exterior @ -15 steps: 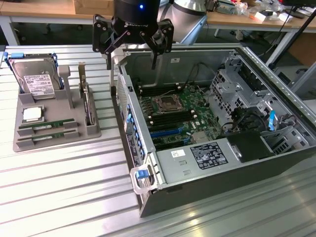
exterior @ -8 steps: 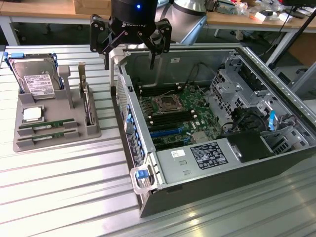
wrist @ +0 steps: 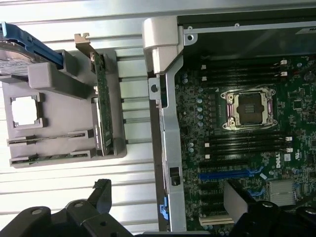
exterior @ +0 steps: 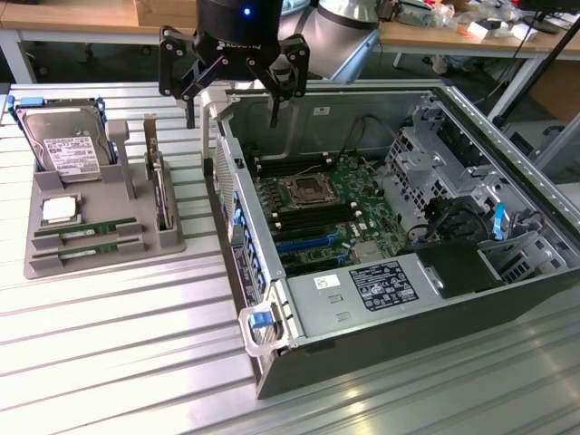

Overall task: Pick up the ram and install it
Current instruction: 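Reach for the ram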

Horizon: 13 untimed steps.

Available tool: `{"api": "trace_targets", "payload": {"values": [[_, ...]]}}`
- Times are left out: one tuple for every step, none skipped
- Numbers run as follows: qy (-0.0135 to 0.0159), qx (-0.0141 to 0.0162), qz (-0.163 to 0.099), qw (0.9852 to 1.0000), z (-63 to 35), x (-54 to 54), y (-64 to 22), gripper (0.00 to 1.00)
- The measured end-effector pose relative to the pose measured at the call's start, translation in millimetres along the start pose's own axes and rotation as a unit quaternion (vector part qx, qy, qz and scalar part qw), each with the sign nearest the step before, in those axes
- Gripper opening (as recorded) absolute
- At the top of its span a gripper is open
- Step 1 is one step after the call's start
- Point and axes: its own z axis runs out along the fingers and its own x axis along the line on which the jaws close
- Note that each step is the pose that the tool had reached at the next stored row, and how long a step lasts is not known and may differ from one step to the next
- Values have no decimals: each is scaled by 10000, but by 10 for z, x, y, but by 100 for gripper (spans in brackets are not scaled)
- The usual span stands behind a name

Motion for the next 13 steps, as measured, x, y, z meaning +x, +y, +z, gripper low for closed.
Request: {"api": "trace_targets", "payload": {"values": [[0, 0, 0, 10000, 0, 6, 0, 99], [0, 0, 0, 10000, 0, 11, -1, 99], [0, 0, 0, 10000, 0, 15, -1, 99], [0, 0, 0, 10000, -1, 17, -1, 99], [0, 0, 0, 10000, -1, 26, -2, 99], [0, 0, 0, 10000, -1, 33, -2, 99], [0, 0, 0, 10000, -1, 42, -3, 99], [0, 0, 0, 10000, -1, 48, -3, 99], [0, 0, 0, 10000, -1, 50, -4, 99], [0, 0, 0, 10000, -2, 55, -4, 99], [0, 0, 1, 10000, -2, 59, -4, 99], [0, 0, 0, 10000, -2, 62, -5, 99], [0, 0, 0, 10000, -2, 65, -5, 99]]}}
